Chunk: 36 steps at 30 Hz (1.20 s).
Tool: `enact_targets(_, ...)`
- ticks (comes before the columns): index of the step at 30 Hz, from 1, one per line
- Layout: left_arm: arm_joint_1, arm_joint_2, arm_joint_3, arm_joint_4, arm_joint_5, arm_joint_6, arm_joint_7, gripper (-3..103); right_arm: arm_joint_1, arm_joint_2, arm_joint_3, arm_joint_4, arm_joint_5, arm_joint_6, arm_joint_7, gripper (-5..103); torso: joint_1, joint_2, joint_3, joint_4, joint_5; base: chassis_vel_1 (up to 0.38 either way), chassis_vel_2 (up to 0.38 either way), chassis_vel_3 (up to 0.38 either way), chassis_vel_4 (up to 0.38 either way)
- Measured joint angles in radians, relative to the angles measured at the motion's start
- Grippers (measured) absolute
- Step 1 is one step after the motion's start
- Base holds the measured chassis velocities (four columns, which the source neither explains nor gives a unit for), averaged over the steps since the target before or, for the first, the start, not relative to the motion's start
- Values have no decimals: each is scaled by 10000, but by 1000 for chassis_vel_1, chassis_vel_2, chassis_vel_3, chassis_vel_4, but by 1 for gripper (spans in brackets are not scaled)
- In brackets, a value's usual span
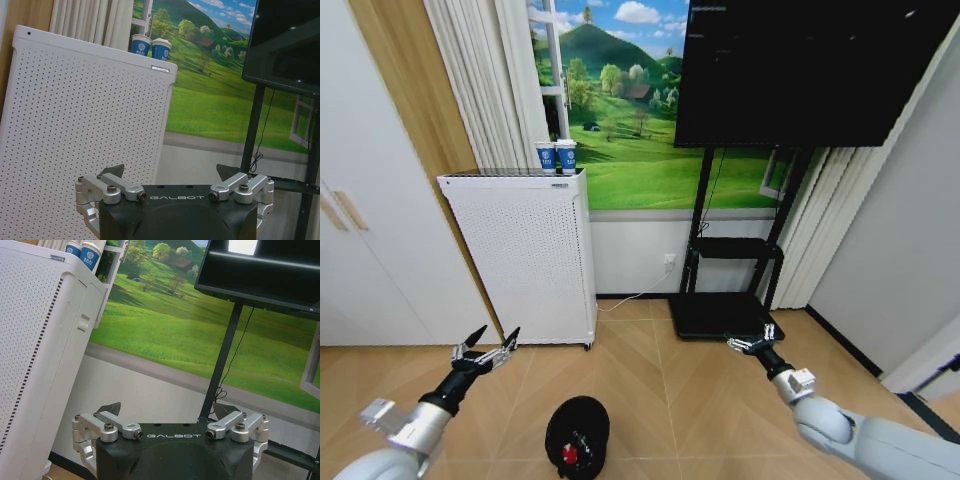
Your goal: Pick up the trash bin and place the garbage on the floor into it.
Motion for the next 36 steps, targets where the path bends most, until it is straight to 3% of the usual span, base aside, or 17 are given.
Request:
enact_targets(12,-26,-148,203,186,134,-20,-17,100,21,154,34,-200,-193,67,26,100,205,501,300,-1,1,0,0,0,0)
enact_targets(17,-146,-118,441,540,397,-366,-231,100,294,205,-139,-513,-615,38,13,100,312,763,453,0,-1,0,0,0,0)
enact_targets(24,-540,-152,698,1034,414,-774,-290,100,227,377,-179,-813,-749,395,-214,100,337,826,492,-1,-2,0,0,0,0)
enact_targets(36,-746,-179,946,1128,361,-830,-291,100,46,447,-130,-918,-727,691,-345,100,328,798,475,1,0,-46,-44,49,51)
